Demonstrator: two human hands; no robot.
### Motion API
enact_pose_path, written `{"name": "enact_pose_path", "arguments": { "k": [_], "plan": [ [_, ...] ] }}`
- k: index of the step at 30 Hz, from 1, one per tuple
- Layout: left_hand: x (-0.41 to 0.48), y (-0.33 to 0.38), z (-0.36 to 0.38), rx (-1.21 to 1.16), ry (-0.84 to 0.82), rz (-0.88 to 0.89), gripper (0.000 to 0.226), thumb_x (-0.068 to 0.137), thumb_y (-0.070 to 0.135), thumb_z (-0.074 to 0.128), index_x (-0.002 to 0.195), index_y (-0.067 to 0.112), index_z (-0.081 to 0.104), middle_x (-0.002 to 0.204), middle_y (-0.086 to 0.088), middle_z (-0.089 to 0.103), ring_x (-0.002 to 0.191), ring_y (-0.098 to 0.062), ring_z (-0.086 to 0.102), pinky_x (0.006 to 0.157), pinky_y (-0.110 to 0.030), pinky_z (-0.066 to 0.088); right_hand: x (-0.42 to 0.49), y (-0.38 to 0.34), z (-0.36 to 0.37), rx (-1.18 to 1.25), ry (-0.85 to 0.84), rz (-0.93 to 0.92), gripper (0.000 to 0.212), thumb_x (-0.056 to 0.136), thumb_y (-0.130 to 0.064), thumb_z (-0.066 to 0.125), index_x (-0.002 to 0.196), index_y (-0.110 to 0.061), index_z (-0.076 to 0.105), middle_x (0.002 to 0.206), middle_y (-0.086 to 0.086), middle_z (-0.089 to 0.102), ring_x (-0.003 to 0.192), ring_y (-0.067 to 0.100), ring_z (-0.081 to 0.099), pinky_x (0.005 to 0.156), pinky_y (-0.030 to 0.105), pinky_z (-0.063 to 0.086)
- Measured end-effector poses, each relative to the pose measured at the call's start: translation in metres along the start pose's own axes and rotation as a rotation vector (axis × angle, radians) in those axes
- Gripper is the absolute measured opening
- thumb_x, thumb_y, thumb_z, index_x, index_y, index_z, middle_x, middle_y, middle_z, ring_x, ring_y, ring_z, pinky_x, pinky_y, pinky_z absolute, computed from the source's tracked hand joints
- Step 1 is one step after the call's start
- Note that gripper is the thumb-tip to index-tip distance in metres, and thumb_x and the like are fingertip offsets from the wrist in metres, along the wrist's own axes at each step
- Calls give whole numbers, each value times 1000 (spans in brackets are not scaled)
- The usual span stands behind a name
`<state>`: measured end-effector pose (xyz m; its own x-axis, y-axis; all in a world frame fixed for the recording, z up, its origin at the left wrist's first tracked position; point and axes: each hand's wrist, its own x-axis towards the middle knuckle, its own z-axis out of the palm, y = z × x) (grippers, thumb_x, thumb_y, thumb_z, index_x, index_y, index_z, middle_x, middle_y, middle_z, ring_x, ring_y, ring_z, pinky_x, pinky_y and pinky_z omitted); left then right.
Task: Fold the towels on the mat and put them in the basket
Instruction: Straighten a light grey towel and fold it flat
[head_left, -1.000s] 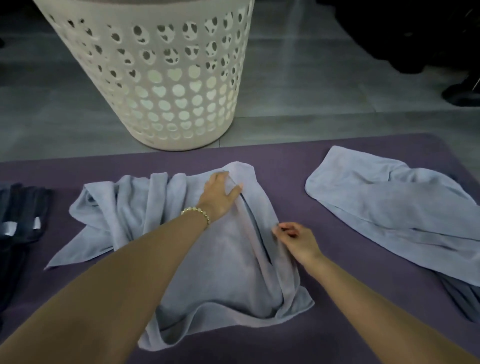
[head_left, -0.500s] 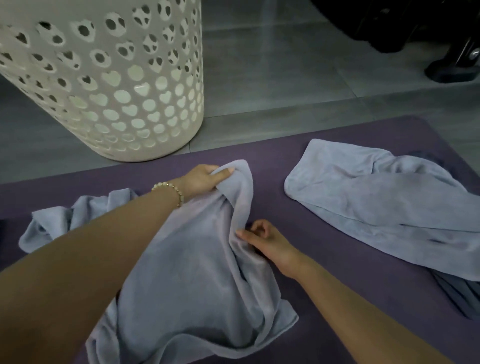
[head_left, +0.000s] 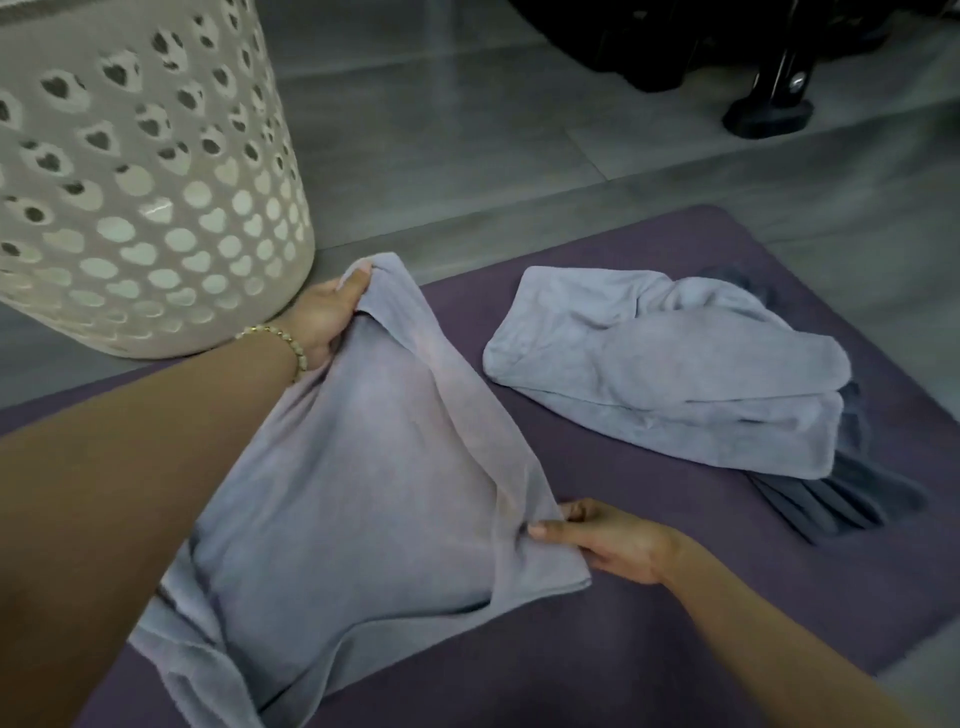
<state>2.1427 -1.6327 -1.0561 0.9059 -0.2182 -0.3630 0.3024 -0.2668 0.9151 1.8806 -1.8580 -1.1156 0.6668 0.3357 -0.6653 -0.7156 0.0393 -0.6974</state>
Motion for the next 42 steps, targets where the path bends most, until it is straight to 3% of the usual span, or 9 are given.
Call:
{"name": "enact_pose_path", "arguments": {
  "k": [6,10,15,18,20,25,30,37,42],
  "plan": [
    [11,-5,28,24,67,-14,51,88,57,52,116,16,65,117,-3,66,108,-15,61,96,-29,48,-27,22,-30,219,202,-118,46,88,-36,60,120,-3,59,121,13,64,114,23,60,99,35,48],
    [22,2,59,143,104,63,40,93,48,51,108,14,66,110,-3,65,98,-15,58,80,-20,42,-51,24,-62,257,477,-221,56,62,-58,79,93,-14,65,87,13,58,80,24,51,72,33,41],
    [30,-11,103,325,138,132,33,94,25,56,113,0,65,97,-4,58,91,-13,52,51,1,37,-67,32,-80,-61,592,-182,22,78,-33,72,63,-17,70,55,-1,56,50,9,47,47,21,38],
    [31,-20,118,409,133,116,45,94,34,55,133,11,54,123,-10,59,116,-23,52,92,-16,43,-56,39,-84,-127,687,-205,21,80,-26,74,70,-8,69,52,-2,56,45,7,47,46,21,39],
    [25,-26,121,599,108,30,63,94,43,50,148,19,28,151,-11,33,140,-34,25,115,-38,23,-46,46,-88,-149,775,-193,21,77,-24,77,82,-6,68,55,-1,56,49,9,50,48,22,44],
    [-3,-59,91,816,41,96,73,94,48,46,151,13,16,157,-11,18,144,-33,15,118,-42,12,-28,42,-81,-315,982,-300,31,76,-27,78,102,-22,61,95,-9,60,83,8,58,73,14,45],
    [-42,-81,1,954,4,71,67,94,46,47,148,12,27,154,-9,27,142,-30,23,117,-39,17,4,3,-41,-486,908,-563,34,81,-18,74,110,-21,58,108,-15,48,99,0,50,88,7,38],
    [-125,-110,-130,966,3,-68,59,93,39,52,141,8,40,133,-14,55,122,-30,51,105,-36,35,71,-49,60,-619,603,-472,42,85,-26,70,123,-17,56,124,-4,54,117,15,51,95,19,37],
    [-179,-99,-190,947,1,-162,57,98,38,43,147,11,29,149,-8,38,136,-23,37,111,-27,24,107,-75,130,-744,389,-285,47,88,-35,65,129,-17,52,134,0,51,121,18,50,96,22,38]
  ]
}}
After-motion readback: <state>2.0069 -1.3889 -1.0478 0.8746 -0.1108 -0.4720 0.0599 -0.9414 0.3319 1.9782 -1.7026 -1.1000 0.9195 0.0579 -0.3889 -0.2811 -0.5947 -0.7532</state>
